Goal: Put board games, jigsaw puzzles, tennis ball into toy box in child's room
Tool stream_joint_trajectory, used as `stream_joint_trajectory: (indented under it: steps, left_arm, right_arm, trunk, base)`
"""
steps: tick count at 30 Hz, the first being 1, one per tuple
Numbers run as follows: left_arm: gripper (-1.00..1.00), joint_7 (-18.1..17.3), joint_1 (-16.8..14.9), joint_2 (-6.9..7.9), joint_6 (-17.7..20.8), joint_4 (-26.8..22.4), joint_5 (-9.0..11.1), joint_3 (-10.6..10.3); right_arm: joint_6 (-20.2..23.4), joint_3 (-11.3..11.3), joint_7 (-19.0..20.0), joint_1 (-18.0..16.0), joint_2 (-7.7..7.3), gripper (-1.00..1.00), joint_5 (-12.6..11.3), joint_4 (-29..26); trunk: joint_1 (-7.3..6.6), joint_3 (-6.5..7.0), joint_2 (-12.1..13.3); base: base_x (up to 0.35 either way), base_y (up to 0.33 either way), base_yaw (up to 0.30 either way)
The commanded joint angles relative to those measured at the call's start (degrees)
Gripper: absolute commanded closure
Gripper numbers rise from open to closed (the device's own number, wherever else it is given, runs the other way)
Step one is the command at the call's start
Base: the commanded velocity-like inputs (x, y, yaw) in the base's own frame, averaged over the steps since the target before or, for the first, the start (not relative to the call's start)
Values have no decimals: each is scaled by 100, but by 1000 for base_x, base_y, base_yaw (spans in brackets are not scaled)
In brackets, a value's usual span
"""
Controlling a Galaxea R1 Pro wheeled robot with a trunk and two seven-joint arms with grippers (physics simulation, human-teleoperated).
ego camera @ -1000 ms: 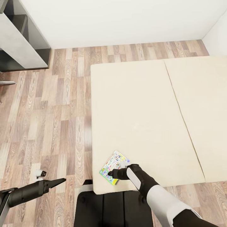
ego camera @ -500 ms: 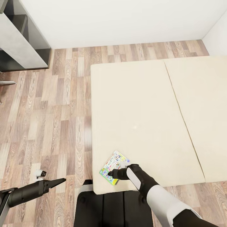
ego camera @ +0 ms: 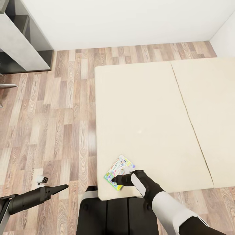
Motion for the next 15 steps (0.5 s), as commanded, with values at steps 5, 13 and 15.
stream_joint_trajectory:
  steps: [5, 13, 15]
  left_arm:
    - [-100, -24, 0, 2, 61, -2, -4, 3]
    - [-100, -24, 0, 2, 61, -2, -4, 6]
    - [-100, -24, 0, 2, 61, -1, -4, 5]
  right_arm:
    - [21, 6, 14, -3, 0, -100, 22, -3]
    - [21, 6, 17, -3, 0, -100, 22, -9]
    - [21, 6, 16, -3, 0, -100, 22, -10]
  trunk:
    - [3, -6, -9]
    - [3, -6, -9]
    - [3, -6, -9]
  base:
    - [-20, 40, 0]
    - [-3, 43, 0]
    - [0, 111, 0]
